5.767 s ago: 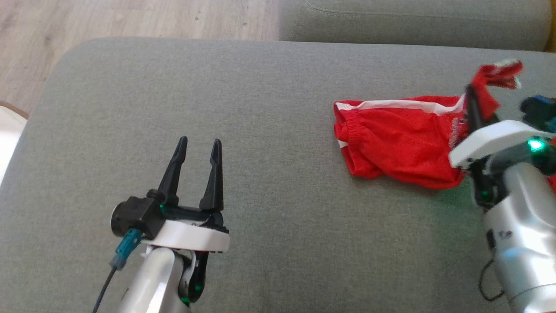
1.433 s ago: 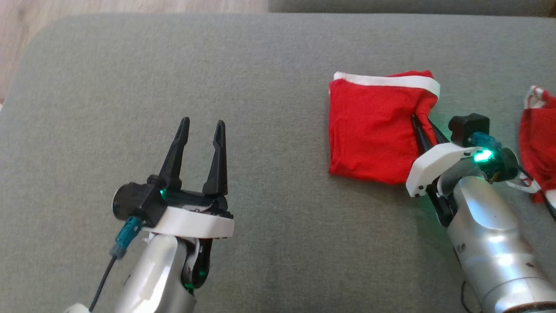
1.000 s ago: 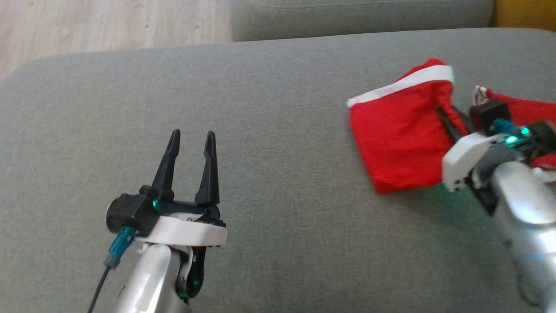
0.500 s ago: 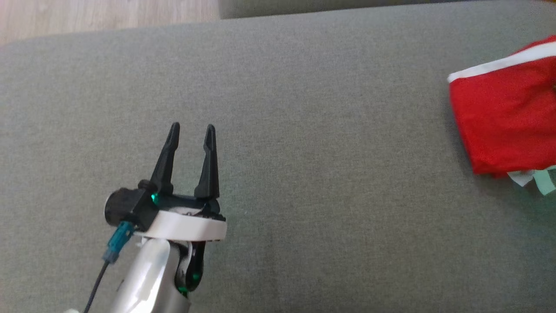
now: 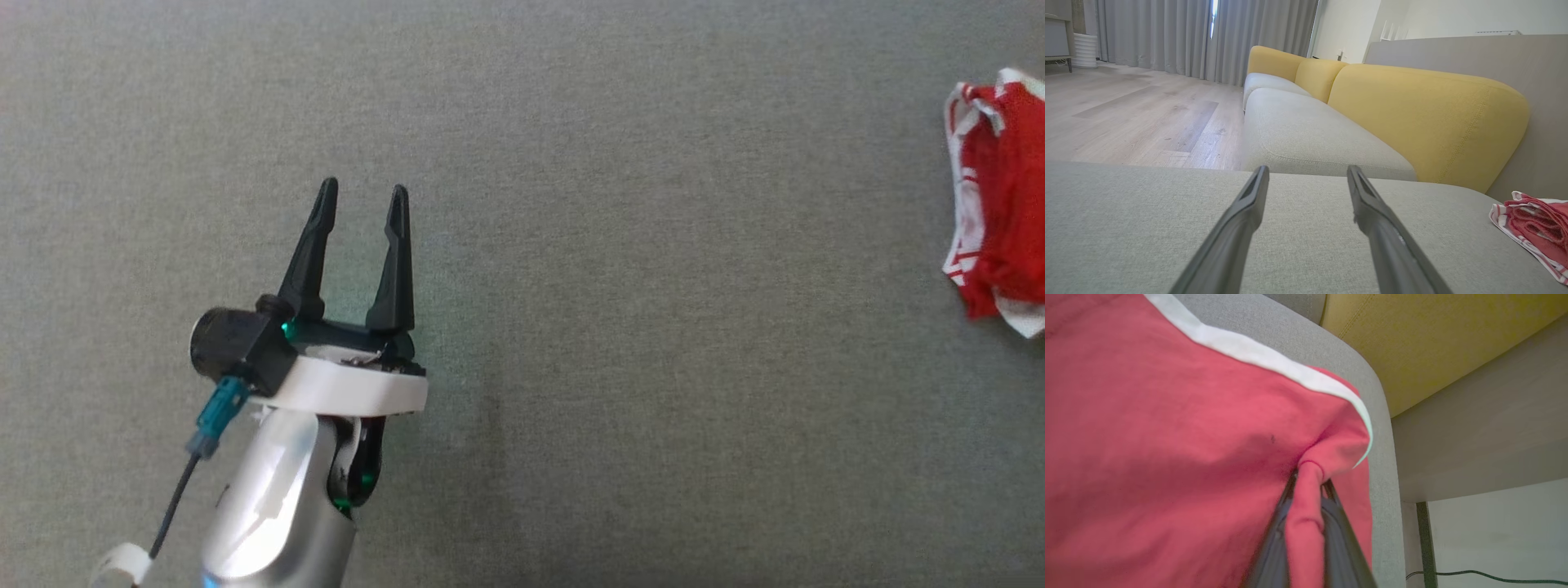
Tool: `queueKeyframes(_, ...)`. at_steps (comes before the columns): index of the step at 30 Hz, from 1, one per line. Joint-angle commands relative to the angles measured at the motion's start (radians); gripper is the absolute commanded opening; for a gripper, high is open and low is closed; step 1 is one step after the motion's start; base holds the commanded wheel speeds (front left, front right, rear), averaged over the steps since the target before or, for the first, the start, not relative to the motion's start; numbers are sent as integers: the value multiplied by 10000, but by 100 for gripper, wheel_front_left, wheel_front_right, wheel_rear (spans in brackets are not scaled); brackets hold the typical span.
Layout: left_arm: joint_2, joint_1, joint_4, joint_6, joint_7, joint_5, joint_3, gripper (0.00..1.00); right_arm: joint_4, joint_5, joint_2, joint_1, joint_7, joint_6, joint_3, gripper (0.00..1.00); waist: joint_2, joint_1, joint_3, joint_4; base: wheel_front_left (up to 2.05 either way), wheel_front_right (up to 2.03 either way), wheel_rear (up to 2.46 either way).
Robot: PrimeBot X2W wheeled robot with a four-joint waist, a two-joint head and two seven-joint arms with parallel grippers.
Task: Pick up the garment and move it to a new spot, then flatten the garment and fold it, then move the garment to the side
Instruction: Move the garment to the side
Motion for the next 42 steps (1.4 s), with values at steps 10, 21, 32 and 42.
queueKeyframes(10,74,-382,-98,-120,-51,132,428,100,967,-827,34,-437,-703,-9,-837,100,0,-1,-15,72,0,0,0)
queueKeyframes(21,74,7,-74,-87,-51,60,617,100,591,-1611,1024,-946,-1435,-9,-1589,100,0,-1,-1118,-173,0,0,0)
queueKeyframes(32,74,857,-479,45,-51,106,1113,100,-2214,-1368,3190,-401,-2212,-9,-2412,100,0,-1,-2572,-222,0,0,0)
queueKeyframes(42,74,1471,-663,64,-51,49,1260,100,-5289,-1242,5726,1710,-2014,-9,-3609,100,0,-1,-3278,-95,0,0,0)
